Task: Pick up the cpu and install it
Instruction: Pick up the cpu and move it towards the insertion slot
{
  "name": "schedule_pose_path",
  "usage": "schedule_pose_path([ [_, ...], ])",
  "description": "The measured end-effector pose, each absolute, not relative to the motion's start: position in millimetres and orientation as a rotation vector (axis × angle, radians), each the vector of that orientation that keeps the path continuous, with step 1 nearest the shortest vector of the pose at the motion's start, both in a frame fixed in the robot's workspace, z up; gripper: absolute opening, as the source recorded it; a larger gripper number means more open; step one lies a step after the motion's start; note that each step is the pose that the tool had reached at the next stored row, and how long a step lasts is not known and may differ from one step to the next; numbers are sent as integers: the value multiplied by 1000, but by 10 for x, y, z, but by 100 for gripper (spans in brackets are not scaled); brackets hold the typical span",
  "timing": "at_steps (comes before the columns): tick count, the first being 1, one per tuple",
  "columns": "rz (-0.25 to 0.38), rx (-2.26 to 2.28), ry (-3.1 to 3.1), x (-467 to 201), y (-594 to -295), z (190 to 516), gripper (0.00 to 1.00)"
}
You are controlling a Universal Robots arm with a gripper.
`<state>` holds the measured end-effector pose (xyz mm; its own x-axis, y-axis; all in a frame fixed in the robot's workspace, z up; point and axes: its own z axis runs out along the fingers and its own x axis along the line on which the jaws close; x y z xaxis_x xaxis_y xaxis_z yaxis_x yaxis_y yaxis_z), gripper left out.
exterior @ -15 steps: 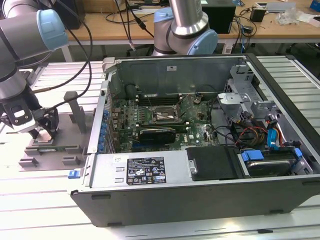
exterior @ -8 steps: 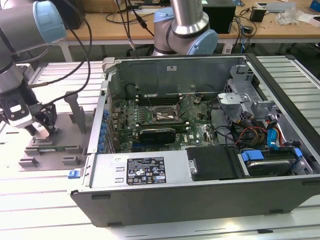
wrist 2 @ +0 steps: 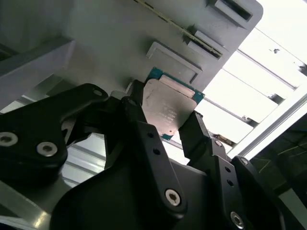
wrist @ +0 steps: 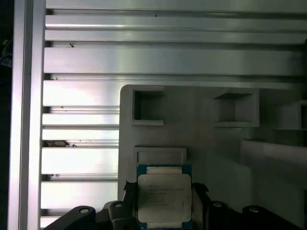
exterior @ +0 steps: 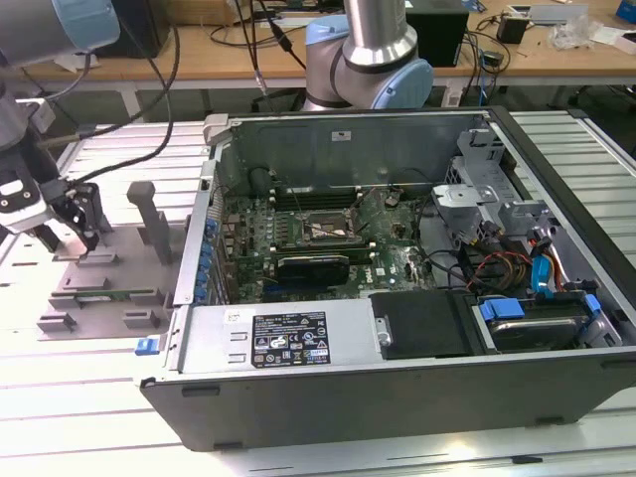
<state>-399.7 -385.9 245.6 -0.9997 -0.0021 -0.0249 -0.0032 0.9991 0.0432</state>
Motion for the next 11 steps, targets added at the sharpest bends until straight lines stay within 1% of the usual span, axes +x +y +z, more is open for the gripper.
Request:
schedule_pose_path([
  [2, 65, -4, 3116, -3997, -3858, 2540, 54],
  [11, 65, -4, 3116, -3997, -3858, 2548, 54],
])
